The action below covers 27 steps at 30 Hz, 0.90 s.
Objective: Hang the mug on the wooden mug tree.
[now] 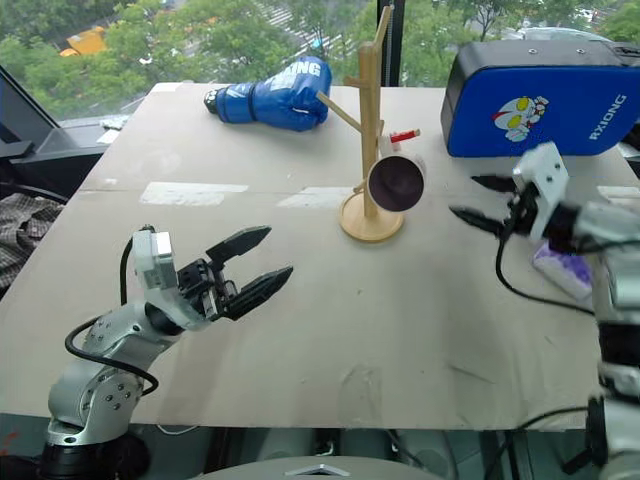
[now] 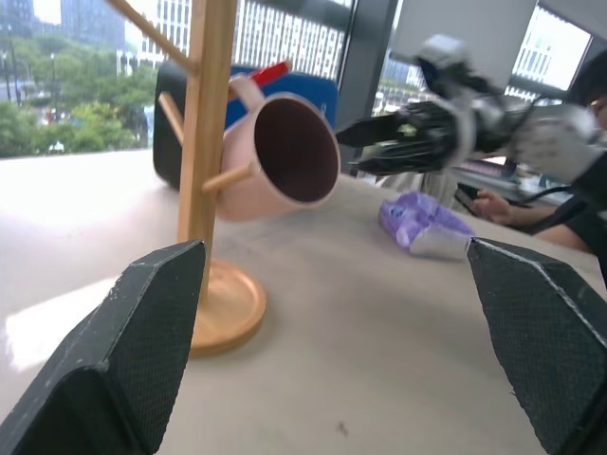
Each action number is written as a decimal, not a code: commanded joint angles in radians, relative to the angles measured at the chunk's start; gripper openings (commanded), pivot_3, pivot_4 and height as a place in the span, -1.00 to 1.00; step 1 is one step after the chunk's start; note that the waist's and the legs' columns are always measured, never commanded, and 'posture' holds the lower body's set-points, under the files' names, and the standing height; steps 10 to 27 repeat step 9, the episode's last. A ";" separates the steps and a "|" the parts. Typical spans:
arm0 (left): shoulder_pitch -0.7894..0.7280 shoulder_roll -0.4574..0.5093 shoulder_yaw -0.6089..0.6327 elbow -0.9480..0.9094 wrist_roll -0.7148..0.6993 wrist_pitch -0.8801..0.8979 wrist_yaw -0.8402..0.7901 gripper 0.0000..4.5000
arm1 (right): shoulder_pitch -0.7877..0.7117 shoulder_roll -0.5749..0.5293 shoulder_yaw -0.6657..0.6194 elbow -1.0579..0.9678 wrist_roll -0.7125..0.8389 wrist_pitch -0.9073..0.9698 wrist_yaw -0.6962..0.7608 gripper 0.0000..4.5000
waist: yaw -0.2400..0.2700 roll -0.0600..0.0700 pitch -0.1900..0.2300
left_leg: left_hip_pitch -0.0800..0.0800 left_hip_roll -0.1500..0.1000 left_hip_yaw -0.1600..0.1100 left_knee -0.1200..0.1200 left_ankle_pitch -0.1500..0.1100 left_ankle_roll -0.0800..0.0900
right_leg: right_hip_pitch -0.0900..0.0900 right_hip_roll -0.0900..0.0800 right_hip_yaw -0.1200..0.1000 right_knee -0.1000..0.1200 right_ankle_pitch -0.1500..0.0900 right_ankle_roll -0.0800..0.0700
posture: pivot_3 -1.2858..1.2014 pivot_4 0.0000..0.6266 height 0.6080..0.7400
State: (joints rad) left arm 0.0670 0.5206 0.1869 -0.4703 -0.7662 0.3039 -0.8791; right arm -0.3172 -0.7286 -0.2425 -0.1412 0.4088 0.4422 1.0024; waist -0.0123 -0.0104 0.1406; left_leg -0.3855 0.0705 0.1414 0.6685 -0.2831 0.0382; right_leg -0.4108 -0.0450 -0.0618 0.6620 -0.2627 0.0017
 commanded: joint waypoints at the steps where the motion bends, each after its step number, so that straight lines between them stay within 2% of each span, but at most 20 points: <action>1: 0.050 0.041 0.045 0.001 -0.005 -0.008 -0.049 1.00 | 0.253 0.019 -0.137 -0.259 0.027 0.044 -0.098 0.99 | 0.002 -0.001 0.000 | 0.000 0.000 -0.001 0.000 0.000 0.000 | 0.000 0.000 0.000 0.000 0.000 0.000 | 0.03 -0.52 0.90; 5: 0.130 0.090 0.084 0.048 0.041 -0.021 -0.074 1.00 | 0.650 0.093 -0.283 -0.455 0.046 0.033 -0.115 0.99 | 0.006 0.000 0.000 | 0.001 0.000 -0.003 -0.001 0.000 0.000 | 0.001 0.001 -0.002 0.001 0.000 0.000 | 0.03 -0.52 0.90; 9: 0.154 0.126 0.059 0.108 0.107 -0.040 -0.109 1.00 | 0.803 0.143 -0.330 -0.471 0.026 -0.010 -0.150 0.99 | 0.001 0.000 0.000 | 0.003 0.000 -0.003 -0.001 -0.001 0.000 | 0.002 0.001 -0.001 0.000 -0.002 0.002 | 0.03 -0.52 0.90; 27: 0.154 0.126 0.059 0.108 0.107 -0.040 -0.109 1.00 | 0.803 0.143 -0.330 -0.471 0.026 -0.010 -0.150 0.99 | 0.001 0.000 0.000 | 0.003 0.000 -0.003 -0.001 -0.001 0.000 | 0.002 0.001 -0.001 0.000 -0.002 0.002 | 0.03 -0.52 0.90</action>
